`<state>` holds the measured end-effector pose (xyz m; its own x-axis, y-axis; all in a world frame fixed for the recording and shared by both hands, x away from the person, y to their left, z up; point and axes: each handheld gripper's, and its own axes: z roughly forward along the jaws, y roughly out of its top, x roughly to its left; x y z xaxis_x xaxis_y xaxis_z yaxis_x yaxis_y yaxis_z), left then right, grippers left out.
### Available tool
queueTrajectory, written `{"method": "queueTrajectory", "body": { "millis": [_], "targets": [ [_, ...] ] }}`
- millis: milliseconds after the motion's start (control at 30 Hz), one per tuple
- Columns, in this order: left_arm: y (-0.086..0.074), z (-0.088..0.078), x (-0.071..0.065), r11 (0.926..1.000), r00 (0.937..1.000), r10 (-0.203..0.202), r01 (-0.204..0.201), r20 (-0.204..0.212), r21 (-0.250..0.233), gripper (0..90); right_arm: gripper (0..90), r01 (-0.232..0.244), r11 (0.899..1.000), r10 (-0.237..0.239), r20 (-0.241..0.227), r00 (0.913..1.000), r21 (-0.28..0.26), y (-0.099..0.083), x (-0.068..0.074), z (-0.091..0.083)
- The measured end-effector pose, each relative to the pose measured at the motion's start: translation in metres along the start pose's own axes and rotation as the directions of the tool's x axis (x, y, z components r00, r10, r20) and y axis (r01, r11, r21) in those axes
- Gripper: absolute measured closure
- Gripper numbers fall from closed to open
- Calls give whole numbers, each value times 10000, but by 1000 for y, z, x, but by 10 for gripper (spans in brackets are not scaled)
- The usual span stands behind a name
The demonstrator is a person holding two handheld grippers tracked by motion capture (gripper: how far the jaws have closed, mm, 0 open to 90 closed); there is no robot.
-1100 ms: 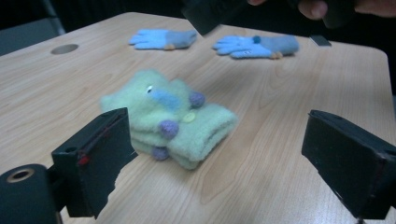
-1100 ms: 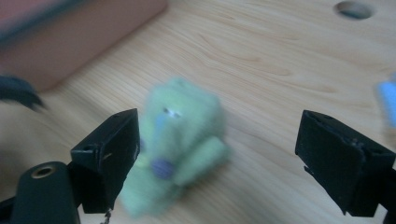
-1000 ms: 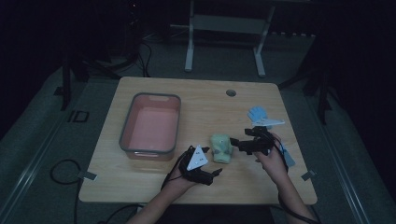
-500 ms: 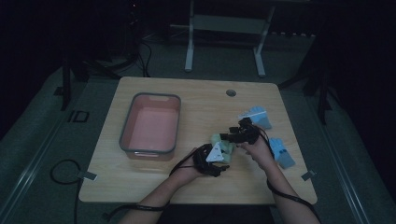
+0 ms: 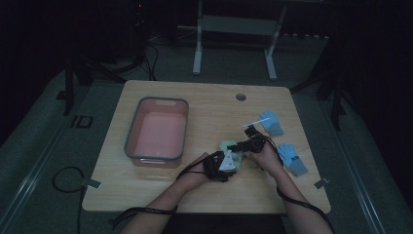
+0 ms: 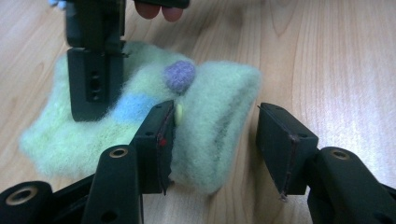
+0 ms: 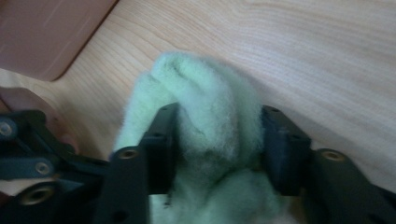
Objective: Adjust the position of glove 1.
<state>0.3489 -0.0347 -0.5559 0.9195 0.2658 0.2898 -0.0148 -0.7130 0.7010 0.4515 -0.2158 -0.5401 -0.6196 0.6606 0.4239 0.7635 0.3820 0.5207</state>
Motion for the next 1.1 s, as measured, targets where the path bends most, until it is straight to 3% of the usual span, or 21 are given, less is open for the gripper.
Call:
{"method": "queueTrajectory", "body": {
  "millis": [133, 200, 267, 367, 567, 833, 1100],
  "targets": [
    [5, 1, -4, 9988, 9986, 426, -418, -304, 265, 518, 614, 152, 9999, -154, 159, 9998, 69, 1, 5, -2],
    [8, 2, -4, 9968, 9964, 597, -563, -603, 576, 595, 640, 206, 9998, -207, 244, 9995, 46, 1, 7, -3],
    [10, 0, -1, 9976, 9977, 358, -324, -568, 611, 680, 664, 211, 9998, -209, 316, 9993, -55, 1, 8, -4],
    [12, -1, 2, 9978, 9986, 68, -33, -516, 666, 719, 681, 231, 9995, -222, 383, 9990, -230, 1, 9, -5],
    [22, -11, 6, 9957, 9994, -34, 67, -356, 925, 743, 693, 176, 9992, -167, 268, 9995, -360, 3, 13, -12],
    [35, -33, 16, 9959, 9994, -138, 165, -306, 891, 744, 695, 480, 9962, -472, 135, 9988, -722, 14, 26, -27],
    [45, -63, 26, 9964, 9982, -167, 213, -569, 826, 744, 696, 771, 9921, -768, 68, 9970, -992, 32, 44, -41]
  ]
}}
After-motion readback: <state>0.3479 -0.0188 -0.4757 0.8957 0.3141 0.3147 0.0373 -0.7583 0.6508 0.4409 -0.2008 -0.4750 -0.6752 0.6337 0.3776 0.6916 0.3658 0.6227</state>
